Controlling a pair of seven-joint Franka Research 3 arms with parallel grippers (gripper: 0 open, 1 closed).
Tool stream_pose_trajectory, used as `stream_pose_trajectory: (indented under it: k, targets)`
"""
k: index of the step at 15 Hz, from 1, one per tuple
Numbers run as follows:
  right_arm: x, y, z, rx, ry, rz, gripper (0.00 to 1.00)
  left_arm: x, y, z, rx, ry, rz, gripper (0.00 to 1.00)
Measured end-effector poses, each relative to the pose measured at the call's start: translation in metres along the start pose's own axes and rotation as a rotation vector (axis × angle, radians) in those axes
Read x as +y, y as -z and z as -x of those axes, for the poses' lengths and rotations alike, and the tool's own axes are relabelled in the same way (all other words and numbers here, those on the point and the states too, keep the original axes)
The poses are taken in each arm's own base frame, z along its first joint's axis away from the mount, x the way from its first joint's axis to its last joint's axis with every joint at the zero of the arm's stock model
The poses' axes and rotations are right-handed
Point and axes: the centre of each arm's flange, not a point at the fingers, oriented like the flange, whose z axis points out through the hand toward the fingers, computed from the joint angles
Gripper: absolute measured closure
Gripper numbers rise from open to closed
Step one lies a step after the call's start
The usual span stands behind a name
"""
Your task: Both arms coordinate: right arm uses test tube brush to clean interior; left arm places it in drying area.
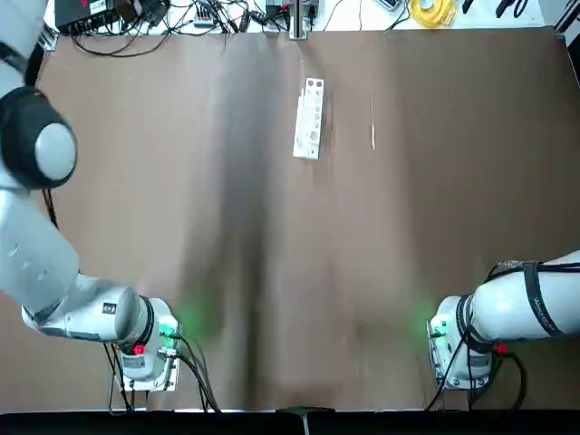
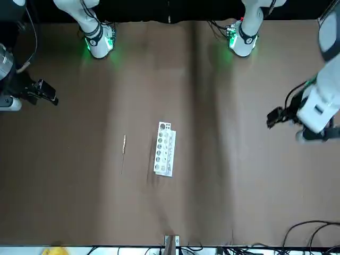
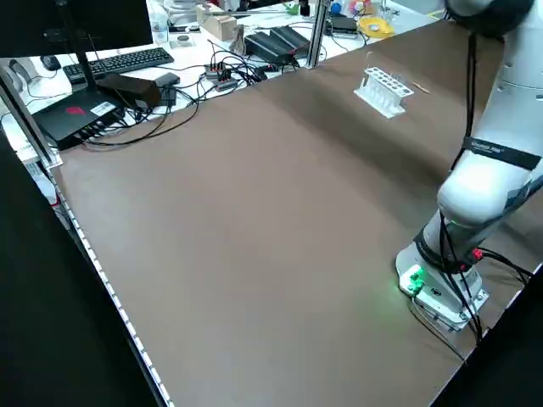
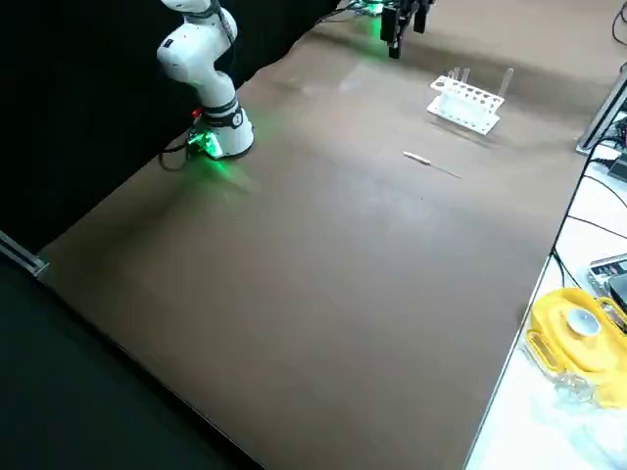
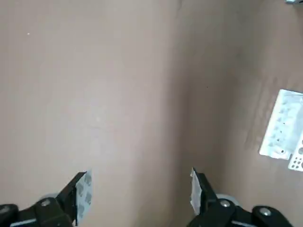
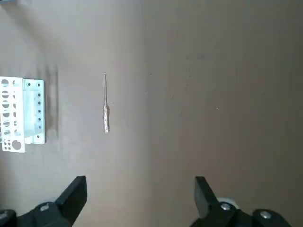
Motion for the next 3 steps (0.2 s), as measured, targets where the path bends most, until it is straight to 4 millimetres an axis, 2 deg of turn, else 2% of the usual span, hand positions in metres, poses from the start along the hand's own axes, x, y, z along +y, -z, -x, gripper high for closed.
stream_pose_trajectory:
  k: [1, 3]
  targets:
    - [0.000, 0.000, 0.000, 0.000, 0.000, 0.000, 0.00, -0.007, 0.013, 0.021, 0.016, 0.001, -0.004, 0.01]
    - [0.000, 0.000, 0.000, 0.000, 0.000, 0.000, 0.00, -0.009, 0.017, 0.031, 0.023, 0.001, -0.004, 0.01]
